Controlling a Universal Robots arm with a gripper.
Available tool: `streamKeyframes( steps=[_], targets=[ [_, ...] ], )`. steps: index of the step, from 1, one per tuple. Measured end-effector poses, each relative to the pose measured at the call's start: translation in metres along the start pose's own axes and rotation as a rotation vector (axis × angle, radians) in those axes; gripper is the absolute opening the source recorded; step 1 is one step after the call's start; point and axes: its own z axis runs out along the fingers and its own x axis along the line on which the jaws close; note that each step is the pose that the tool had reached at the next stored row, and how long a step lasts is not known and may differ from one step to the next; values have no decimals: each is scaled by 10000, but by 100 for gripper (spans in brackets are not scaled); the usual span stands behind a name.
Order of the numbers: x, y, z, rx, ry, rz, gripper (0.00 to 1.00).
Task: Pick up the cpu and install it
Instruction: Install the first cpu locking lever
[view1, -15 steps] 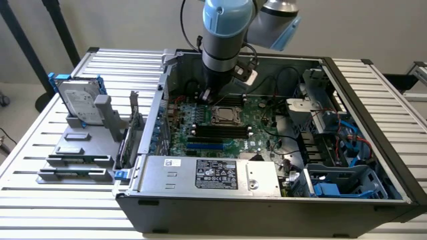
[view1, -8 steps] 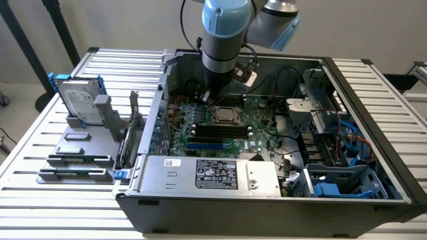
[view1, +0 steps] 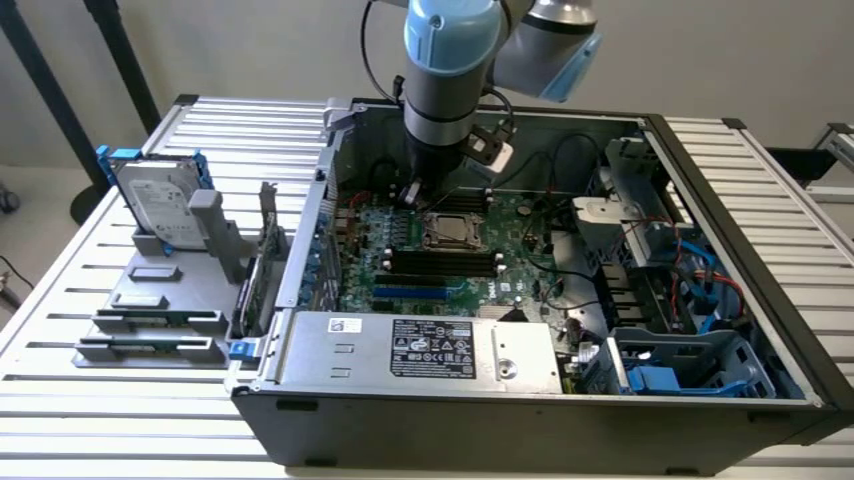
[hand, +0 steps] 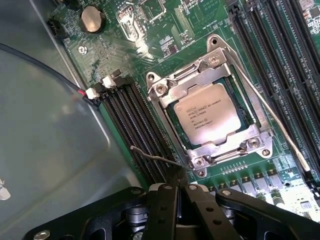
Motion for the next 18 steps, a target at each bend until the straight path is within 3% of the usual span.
streamKeyframes(
  steps=[8, 18],
  targets=[
    [6, -3, 20, -47, -86, 0, 11],
    [8, 6, 31, -66, -117, 0, 11]
  ],
)
